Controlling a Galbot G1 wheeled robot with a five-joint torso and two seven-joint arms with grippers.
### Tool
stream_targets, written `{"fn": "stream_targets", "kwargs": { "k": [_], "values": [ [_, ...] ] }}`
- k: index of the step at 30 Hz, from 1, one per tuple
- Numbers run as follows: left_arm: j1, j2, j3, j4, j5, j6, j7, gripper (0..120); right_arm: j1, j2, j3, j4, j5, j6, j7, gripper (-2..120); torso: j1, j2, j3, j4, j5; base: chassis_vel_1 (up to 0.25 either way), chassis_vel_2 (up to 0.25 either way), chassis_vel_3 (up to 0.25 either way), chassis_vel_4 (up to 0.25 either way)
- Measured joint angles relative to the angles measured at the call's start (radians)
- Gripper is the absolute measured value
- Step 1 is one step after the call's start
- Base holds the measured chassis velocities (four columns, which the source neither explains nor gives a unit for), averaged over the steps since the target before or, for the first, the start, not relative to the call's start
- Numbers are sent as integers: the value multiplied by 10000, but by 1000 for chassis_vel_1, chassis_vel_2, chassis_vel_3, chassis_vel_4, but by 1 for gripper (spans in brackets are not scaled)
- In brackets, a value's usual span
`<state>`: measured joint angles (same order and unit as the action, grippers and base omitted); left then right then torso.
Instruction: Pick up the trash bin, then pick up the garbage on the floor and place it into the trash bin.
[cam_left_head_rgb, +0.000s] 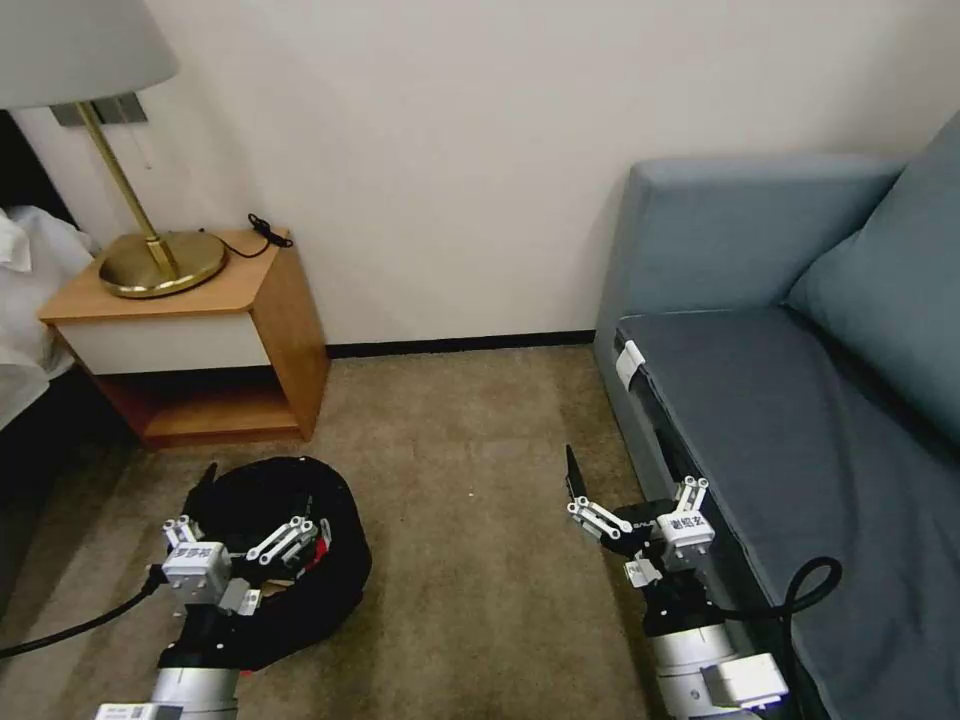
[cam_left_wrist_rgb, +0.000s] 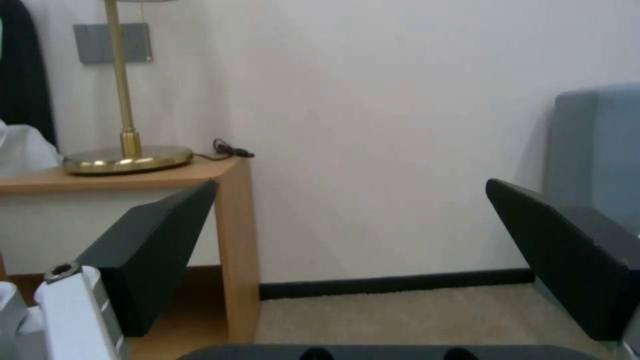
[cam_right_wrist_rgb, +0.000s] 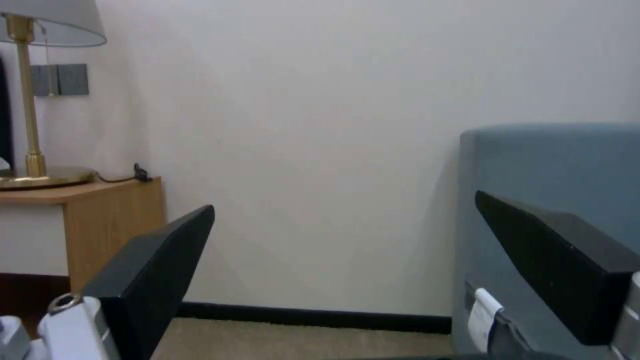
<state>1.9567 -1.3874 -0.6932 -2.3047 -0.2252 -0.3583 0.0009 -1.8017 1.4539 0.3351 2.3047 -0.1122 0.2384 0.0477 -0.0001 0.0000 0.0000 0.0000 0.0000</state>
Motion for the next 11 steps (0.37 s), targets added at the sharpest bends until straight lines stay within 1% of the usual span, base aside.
{"fn": "stream_targets", "kwargs": {
  "k": [11],
  "values": [
    [-8, 4, -10, 5, -11, 26, 0, 100, 12, -14, -7, -6, 15, -21, 0, 100, 0, 0, 0, 0, 0, 0, 0, 0, 0]
  ]
}}
